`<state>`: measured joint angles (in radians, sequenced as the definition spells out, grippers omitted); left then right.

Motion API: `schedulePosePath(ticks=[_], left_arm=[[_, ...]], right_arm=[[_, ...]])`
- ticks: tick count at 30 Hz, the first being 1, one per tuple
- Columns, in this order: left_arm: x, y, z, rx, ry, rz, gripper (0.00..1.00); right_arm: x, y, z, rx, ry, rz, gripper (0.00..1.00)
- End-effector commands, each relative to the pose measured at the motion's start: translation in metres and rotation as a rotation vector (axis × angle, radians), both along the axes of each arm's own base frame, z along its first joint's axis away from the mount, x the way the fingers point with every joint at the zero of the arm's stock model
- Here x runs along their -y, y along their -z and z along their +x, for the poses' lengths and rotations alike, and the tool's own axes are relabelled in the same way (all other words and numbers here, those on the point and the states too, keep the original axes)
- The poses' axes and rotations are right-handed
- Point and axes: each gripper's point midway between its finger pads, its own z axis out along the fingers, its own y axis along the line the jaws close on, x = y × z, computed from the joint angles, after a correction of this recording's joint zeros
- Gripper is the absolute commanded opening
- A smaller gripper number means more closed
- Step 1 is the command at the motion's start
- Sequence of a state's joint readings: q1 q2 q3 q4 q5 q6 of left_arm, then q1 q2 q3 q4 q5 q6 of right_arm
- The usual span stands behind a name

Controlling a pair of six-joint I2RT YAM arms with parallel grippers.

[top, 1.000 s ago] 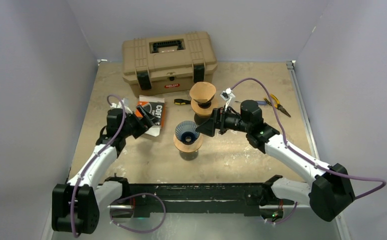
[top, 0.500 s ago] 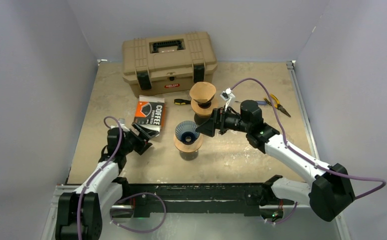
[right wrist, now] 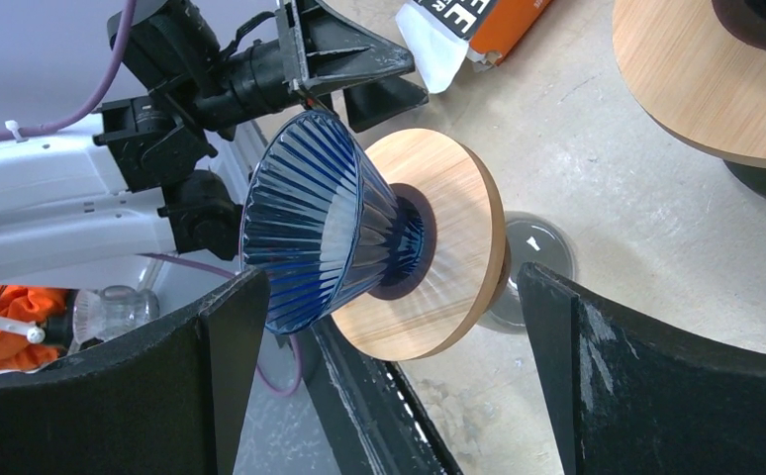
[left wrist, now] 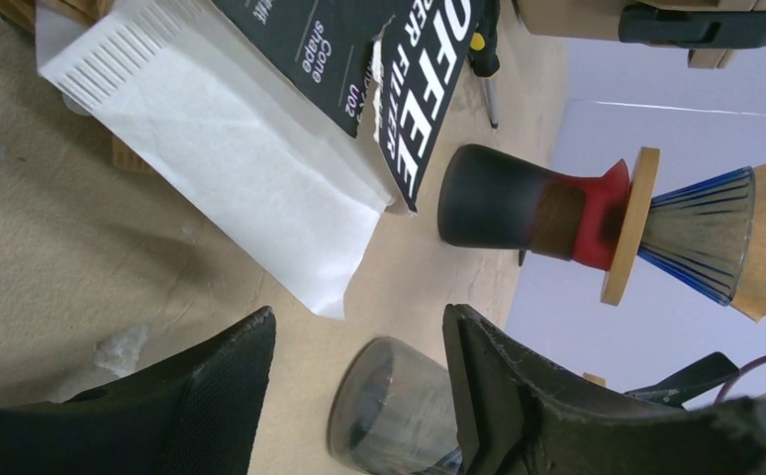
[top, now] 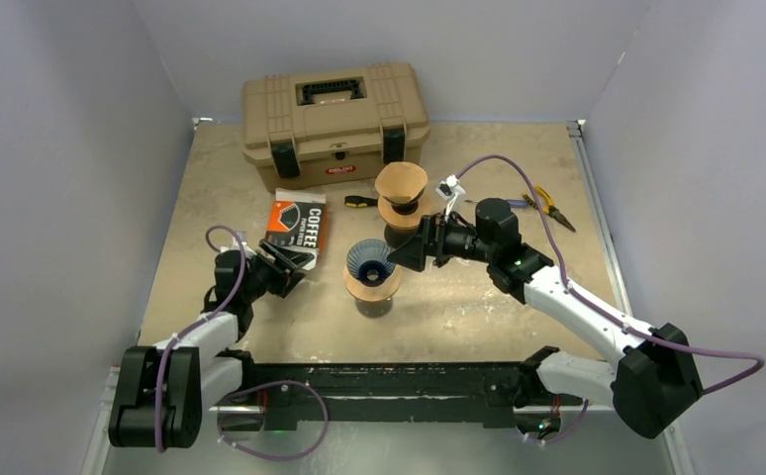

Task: Place the coffee filter in the dripper
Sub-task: Pick up the coffee filter from the coffee filter holder.

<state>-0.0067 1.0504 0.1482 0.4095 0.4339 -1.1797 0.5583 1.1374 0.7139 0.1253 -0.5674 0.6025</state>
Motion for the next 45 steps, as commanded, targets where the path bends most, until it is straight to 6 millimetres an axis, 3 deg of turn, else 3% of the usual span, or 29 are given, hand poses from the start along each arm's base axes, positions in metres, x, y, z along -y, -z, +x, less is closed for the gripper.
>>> schedulePosePath(ticks=[1, 23, 33, 45], left_arm=[[-0.002, -0.006, 0.012, 0.059, -0.015, -0.010, 0.61], [-0.008, 0.005, 0.015, 0.064, -0.055, 0.002, 0.24], [-0.005, 0.006, 0.010, 0.066, -0.040, -0.007, 0.00], [0.000, -0.012, 0.005, 0.114, -0.008, -0.026, 0.00]], right_arm=[[0.000, -0.017, -0.001, 0.054, -0.006, 0.018, 0.99], [0.003, -0.019, -0.002, 0.057, 0.006, 0.009, 0.99], [0.003, -0.020, -0.001, 0.061, 0.006, 0.011, 0.99], [0.001, -0.021, 0.001, 0.065, -0.001, 0.008, 0.99]])
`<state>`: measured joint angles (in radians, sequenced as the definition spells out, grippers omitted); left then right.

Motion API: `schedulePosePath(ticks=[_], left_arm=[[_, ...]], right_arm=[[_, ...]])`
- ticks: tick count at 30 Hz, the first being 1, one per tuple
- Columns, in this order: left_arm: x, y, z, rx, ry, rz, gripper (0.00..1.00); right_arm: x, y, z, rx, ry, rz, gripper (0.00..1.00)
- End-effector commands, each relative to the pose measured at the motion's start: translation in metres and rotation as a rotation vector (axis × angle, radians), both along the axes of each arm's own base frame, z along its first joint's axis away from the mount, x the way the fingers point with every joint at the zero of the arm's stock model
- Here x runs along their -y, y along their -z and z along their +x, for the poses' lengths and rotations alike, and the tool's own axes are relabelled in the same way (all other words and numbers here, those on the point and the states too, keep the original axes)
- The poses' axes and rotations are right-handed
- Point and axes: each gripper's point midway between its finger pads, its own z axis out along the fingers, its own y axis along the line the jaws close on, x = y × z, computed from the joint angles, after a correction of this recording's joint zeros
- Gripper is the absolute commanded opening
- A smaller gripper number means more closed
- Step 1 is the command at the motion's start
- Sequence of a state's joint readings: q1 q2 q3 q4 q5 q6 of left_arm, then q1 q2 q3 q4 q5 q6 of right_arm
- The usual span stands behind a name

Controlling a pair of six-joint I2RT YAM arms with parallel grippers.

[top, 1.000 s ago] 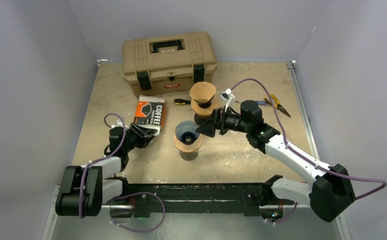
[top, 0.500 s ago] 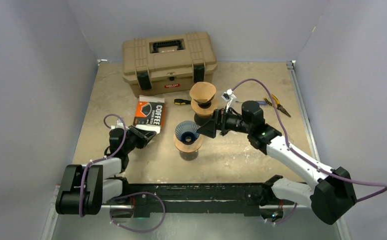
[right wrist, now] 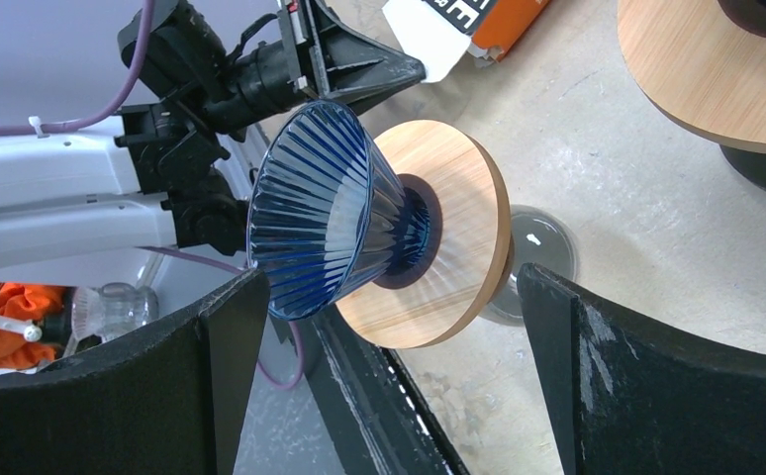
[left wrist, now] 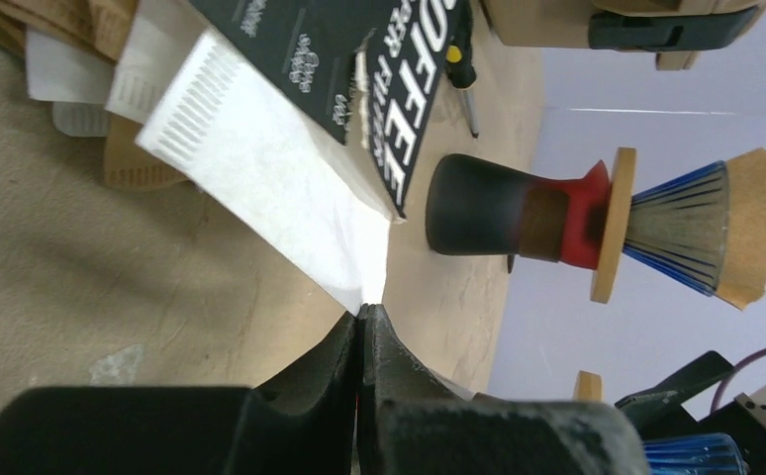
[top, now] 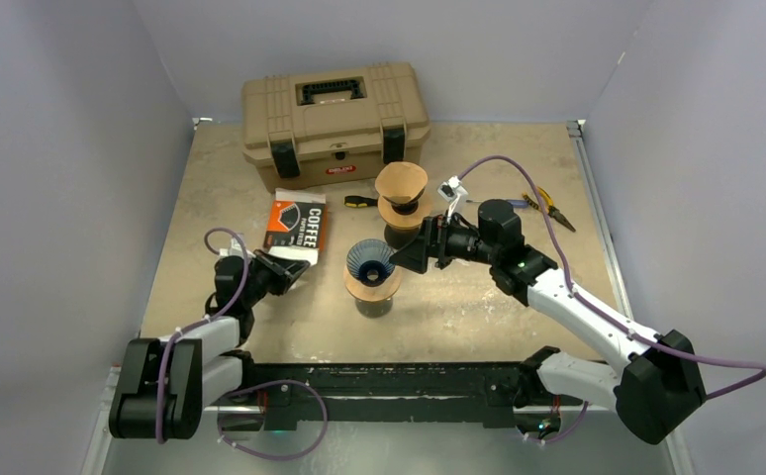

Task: Place the coffee filter in the dripper
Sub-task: Pick up the coffee filter from the coffee filter holder.

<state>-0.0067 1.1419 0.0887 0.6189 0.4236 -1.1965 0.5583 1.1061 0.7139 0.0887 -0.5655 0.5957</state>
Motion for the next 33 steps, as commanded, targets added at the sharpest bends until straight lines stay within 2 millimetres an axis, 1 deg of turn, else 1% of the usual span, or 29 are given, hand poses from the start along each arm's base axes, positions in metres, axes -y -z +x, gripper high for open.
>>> schedulePosePath(ticks=[1, 10, 22, 28, 33], left_arm=[[0.001, -0.021, 0.002, 0.072, 0.009, -0.017, 0.00], [0.002, -0.046, 0.005, 0.138, 0.012, -0.019, 0.00], [0.005, -0.071, 0.009, 0.196, 0.027, -0.033, 0.00], [0.004, -0.090, 0.010, 0.238, 0.032, -0.007, 0.00], [0.002, -0.111, 0.013, 0.283, 0.044, 0.044, 0.00]], right_arm=[[-0.003, -0.018, 0.006, 0.064, -0.001, 0.015, 0.99], [-0.003, -0.023, 0.007, 0.074, -0.002, 0.014, 0.99], [-0.001, -0.027, 0.008, 0.084, 0.010, 0.010, 0.99], [-0.001, -0.029, 0.009, 0.090, 0.017, 0.008, 0.99], [0.000, -0.034, 0.010, 0.103, 0.024, 0.008, 0.99]])
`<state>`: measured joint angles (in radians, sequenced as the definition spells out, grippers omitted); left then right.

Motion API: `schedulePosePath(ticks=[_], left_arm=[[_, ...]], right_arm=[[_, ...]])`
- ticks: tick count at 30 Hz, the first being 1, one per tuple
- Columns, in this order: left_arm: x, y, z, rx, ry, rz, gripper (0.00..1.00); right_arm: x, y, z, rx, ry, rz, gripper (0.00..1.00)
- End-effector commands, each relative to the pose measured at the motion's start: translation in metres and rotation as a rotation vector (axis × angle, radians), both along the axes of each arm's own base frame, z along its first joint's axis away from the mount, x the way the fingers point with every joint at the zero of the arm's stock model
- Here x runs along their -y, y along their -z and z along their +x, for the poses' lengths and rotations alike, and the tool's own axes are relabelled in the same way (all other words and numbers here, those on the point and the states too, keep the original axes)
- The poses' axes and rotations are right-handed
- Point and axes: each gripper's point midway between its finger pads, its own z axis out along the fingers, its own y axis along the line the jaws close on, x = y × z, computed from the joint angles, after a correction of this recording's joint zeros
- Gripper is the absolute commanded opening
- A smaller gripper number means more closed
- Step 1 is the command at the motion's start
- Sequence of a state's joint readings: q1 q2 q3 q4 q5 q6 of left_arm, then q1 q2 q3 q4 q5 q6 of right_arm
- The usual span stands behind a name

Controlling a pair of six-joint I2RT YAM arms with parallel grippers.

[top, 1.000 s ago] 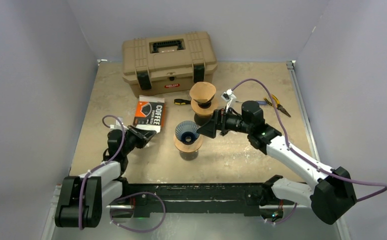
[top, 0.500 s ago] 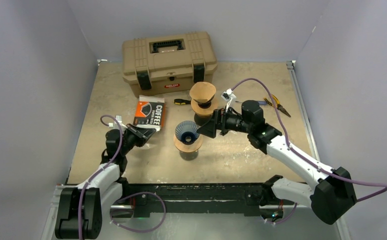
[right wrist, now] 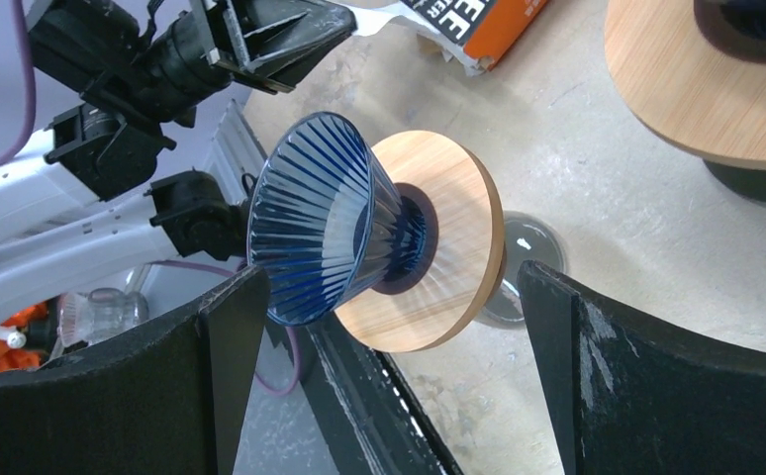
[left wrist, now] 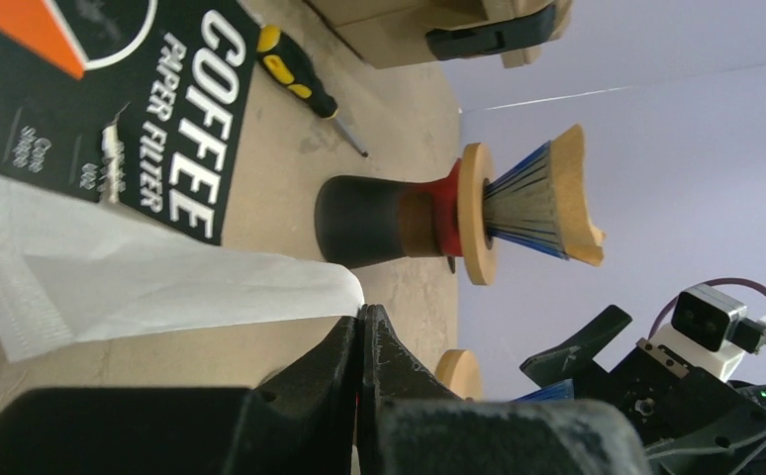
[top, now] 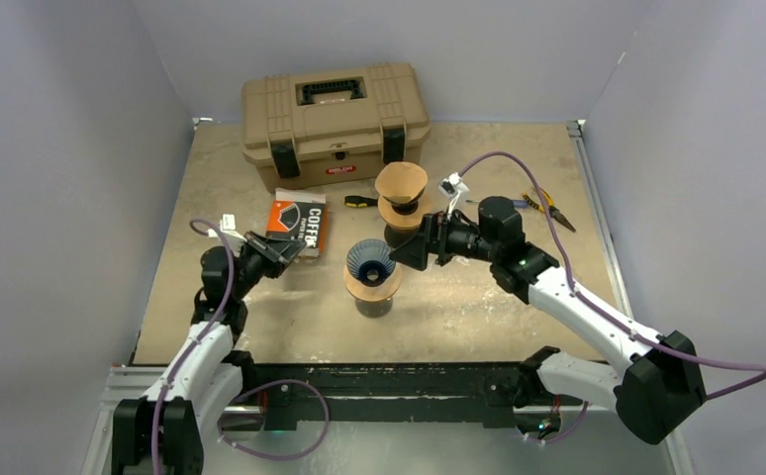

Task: Place the coffee filter in the dripper
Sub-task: Pick up the coffee filter from the coffee filter holder.

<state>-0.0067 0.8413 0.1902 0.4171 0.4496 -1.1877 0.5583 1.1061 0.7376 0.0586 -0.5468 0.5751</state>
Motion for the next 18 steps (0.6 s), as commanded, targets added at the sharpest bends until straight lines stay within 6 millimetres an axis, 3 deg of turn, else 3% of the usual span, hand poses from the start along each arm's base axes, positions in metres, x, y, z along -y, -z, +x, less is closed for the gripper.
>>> schedulePosePath(ticks=[1, 18], left_arm=[[-0.002, -0.036, 0.007, 0.089, 0.014, 0.057, 0.00], [0.006, -0.113, 0.012, 0.265, 0.141, 0.252, 0.00]], right_arm=[[-0.001, -0.031, 0.006, 0.089, 0.013, 0.024, 0.99], [0.008, -0.052, 0.005, 0.146, 0.053, 0.041, 0.99]])
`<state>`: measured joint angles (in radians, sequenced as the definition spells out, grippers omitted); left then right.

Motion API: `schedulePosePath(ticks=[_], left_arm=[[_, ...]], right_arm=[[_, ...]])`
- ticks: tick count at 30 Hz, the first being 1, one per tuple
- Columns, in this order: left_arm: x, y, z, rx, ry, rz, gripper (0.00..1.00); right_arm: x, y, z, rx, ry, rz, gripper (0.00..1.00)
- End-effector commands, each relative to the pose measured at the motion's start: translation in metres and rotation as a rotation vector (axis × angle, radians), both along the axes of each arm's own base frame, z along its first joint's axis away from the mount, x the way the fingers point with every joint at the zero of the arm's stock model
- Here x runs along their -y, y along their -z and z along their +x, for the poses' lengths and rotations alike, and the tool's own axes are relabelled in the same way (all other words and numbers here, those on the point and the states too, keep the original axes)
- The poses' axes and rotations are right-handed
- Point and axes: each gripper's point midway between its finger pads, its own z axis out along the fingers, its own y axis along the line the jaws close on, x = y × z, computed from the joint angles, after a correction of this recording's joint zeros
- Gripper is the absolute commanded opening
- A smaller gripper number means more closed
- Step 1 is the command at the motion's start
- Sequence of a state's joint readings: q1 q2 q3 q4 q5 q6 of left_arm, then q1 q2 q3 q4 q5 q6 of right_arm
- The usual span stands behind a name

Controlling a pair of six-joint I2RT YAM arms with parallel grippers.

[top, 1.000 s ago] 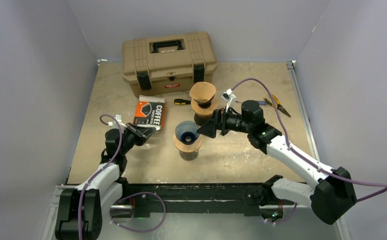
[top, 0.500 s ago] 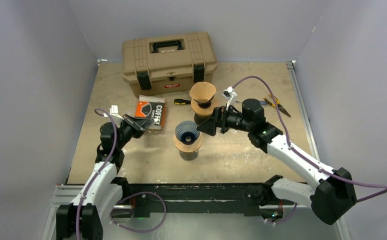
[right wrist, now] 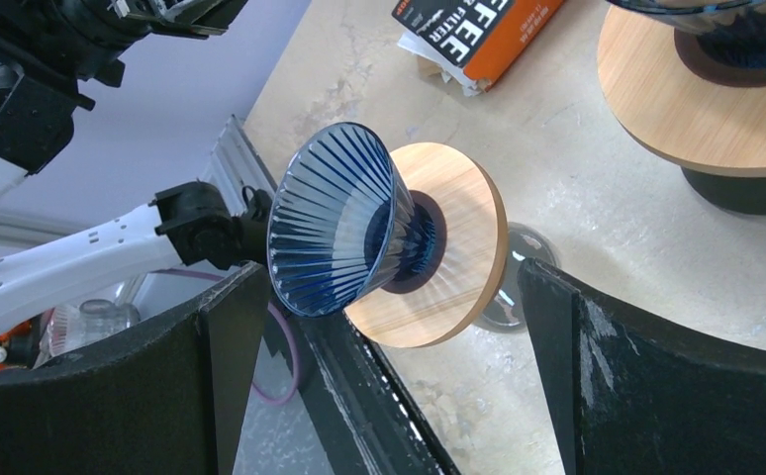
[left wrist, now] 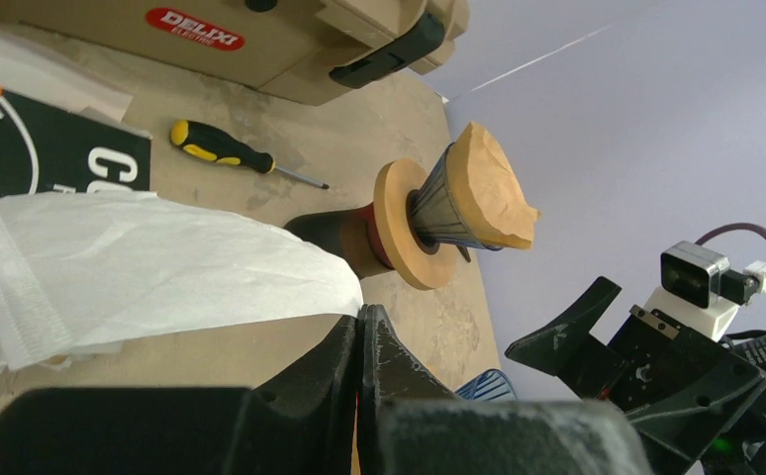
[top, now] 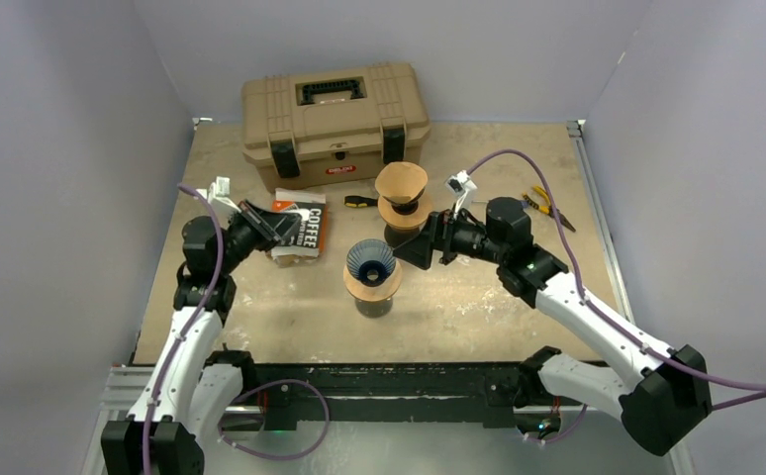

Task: Place the coffee filter in the dripper
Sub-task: Pick up the coffee filter from the coffee filter holder.

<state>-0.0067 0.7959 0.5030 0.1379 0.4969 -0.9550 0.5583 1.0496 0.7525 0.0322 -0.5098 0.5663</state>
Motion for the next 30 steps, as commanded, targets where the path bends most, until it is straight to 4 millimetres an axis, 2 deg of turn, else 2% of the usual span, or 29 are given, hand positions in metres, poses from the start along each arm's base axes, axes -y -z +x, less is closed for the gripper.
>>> schedulePosePath(ticks=[1, 9, 12, 19, 30], left_arm=[[0.005, -0.027, -0.001, 0.082, 0.068, 0.064, 0.00], [0.016, -0.056, -0.007, 0.148, 0.156, 0.068, 0.00], [0.026, -0.065, -0.010, 0.169, 0.192, 0.080, 0.00], [0.072, -0.083, -0.017, 0.179, 0.313, 0.154, 0.00], [0.126, -0.136, -0.036, 0.345, 0.479, 0.176, 0.00]], right_arm=[[0.002, -0.035, 0.004, 0.100, 0.022, 0.030, 0.99], [0.004, -0.040, 0.005, 0.113, 0.033, 0.030, 0.99], [0.004, -0.041, 0.007, 0.127, 0.042, 0.030, 0.99], [0.003, -0.041, 0.007, 0.124, 0.032, 0.037, 0.99], [-0.002, -0.054, -0.002, 0.109, 0.004, 0.108, 0.99]])
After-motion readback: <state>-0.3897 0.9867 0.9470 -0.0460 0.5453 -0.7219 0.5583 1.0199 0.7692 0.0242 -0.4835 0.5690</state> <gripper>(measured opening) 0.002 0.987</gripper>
